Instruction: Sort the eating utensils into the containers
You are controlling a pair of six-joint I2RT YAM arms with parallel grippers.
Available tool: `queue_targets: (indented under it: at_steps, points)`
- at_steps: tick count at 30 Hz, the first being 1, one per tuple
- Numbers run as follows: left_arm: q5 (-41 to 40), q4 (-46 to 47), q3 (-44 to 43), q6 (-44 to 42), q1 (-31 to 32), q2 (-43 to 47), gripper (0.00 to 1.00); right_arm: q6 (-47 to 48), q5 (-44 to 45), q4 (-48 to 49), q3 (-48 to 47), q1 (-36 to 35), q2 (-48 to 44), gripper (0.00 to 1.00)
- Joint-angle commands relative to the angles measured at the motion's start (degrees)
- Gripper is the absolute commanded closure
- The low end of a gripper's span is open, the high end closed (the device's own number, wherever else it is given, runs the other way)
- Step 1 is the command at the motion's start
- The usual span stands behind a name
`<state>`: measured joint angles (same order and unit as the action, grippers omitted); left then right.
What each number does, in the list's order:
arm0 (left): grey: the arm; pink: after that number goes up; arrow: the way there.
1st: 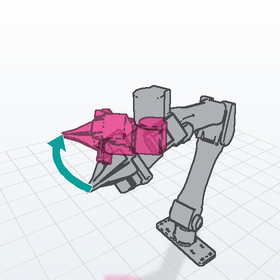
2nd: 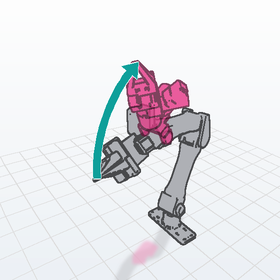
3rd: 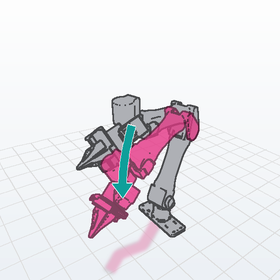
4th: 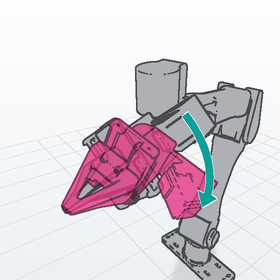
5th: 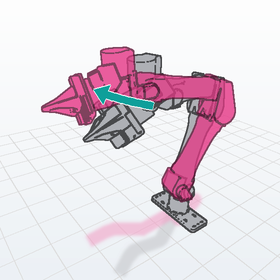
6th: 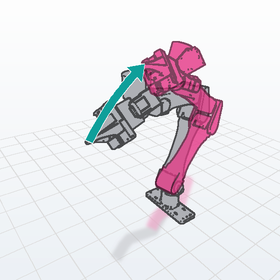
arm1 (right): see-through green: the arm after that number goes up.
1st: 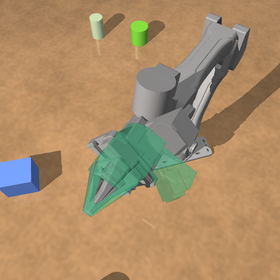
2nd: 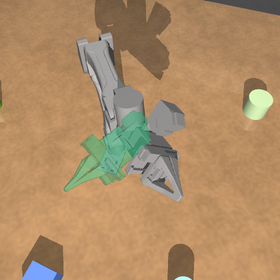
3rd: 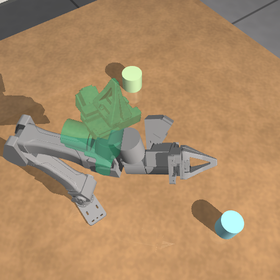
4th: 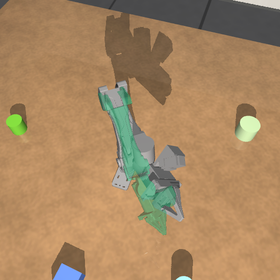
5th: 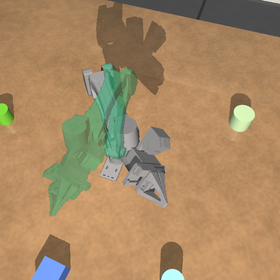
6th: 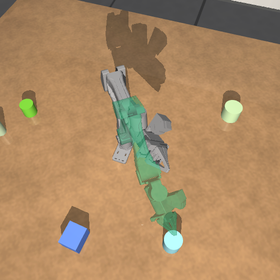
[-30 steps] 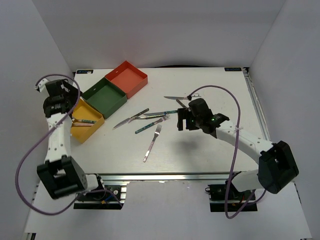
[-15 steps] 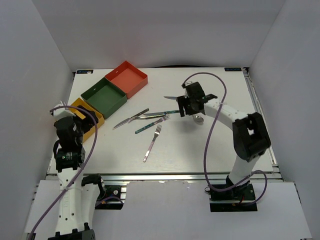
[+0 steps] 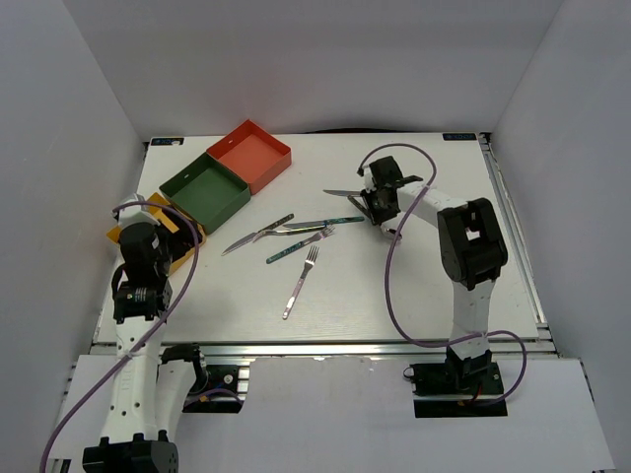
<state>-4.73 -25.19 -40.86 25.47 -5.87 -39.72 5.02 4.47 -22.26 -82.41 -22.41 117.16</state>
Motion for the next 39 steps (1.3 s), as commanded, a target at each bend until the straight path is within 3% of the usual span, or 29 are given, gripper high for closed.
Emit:
queue_targets:
  at_steps: [1,6,10,12,14,16,18,21,23,26,29,32,33,36,39]
  points:
    - [0.5,1.0,0.0,-0.7,0.2,-0.5,0.02,2.9,-1.7,-1.0,-1.9,0.6,1.6,0.72]
    - [-0.2,0.7,-0.1,-0.6,0.2,-0.7,0.02,3.3,-3.6,-1.0,2.1,0.9,-1.2,0.94]
    - [1.8,1.9,0.2,0.5,0.2,-1.1,0.02,1.6,-3.9,0.1,5.8,0.1,-7.4,1.0]
    - [8.0,2.1,-0.6,4.2,0.3,-2.8,0.02,-0.5,-4.7,0.6,7.0,-1.7,-12.1,1.0]
    - [20.0,7.8,0.8,9.0,0.5,-5.7,0.02,-2.5,-8.6,0.6,7.3,-4.9,-16.6,1.0]
    - [26.8,20.0,4.4,18.5,2.4,-7.0,0.02,-7.7,-10.0,1.9,7.6,-8.2,-19.3,1.0]
    - [26.4,29.4,5.4,24.9,9.3,-9.4,0.02,-11.6,-11.0,3.6,7.9,-13.6,-22.4,1.0]
    - [21.0,30.9,2.2,25.5,19.2,-15.0,0.02,-19.8,-9.7,6.5,7.5,-20.3,-24.3,1.0]
    - [17.0,30.9,0.2,25.4,23.0,-17.1,0.02,-23.3,-8.4,7.1,6.3,-24.8,-24.7,1.0]
    - [14.3,31.3,0.3,25.8,23.5,-18.3,0.02,-25.4,-5.9,6.6,5.0,-29.4,-25.9,1.0]
    - [14.5,32.0,0.7,26.0,23.6,-18.9,0.1,-26.9,-6.6,8.4,5.0,-31.8,-26.8,1.0]
    - [14.5,31.1,1.4,25.8,23.6,-19.6,0.32,-26.8,-6.8,8.6,3.8,-34.2,-26.6,1.0]
    - [14.7,31.1,2.1,25.9,23.6,-19.8,0.43,-26.7,-6.4,8.4,2.8,-34.7,-26.4,1.0]
    - [15.4,31.3,3.0,26.0,23.6,-20.0,0.49,-26.6,-6.8,8.4,1.2,-35.4,-25.7,1.0]
    - [16.2,31.5,3.0,26.0,23.6,-20.1,0.67,-26.5,-6.8,7.8,-0.9,-35.5,-24.5,1.0]
